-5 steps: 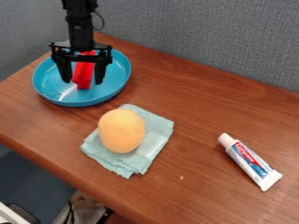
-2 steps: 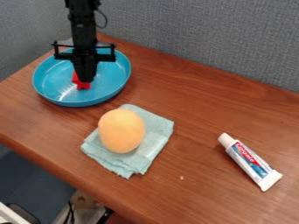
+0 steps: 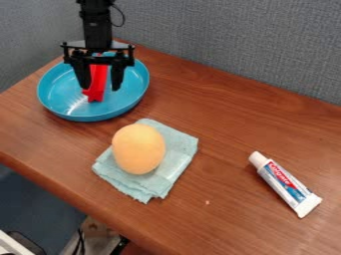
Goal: Put the red object on the blue plate
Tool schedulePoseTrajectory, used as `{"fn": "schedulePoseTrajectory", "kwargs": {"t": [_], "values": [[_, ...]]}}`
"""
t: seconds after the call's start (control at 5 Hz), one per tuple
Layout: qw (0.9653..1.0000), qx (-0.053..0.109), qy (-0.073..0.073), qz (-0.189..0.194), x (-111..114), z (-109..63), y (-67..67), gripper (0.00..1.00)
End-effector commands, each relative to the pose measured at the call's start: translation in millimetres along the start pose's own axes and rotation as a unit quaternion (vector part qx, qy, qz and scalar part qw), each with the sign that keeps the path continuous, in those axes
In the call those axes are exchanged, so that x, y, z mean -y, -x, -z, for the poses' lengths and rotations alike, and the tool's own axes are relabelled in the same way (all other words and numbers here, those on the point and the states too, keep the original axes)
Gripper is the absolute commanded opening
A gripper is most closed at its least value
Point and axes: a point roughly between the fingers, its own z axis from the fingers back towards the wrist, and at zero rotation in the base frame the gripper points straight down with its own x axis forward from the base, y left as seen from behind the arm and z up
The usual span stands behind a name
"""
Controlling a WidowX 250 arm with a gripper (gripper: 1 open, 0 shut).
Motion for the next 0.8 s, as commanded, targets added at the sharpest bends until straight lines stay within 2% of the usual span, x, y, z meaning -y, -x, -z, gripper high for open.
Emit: {"fn": "schedulePoseTrajectory", "kwargs": {"t": [0.0,0.2,0.4,0.6], "values": [[0.9995,0.032,0.005,0.005,3.1,-22.9,1.0,0.0],[0.9994,0.033,0.008,0.008,4.6,-24.6,2.5,0.0],[0.9995,0.03,0.006,0.009,6.7,-21.0,2.6,1.0],[0.9996,0.025,0.006,0.01,8.6,-18.2,3.0,1.0]]}}
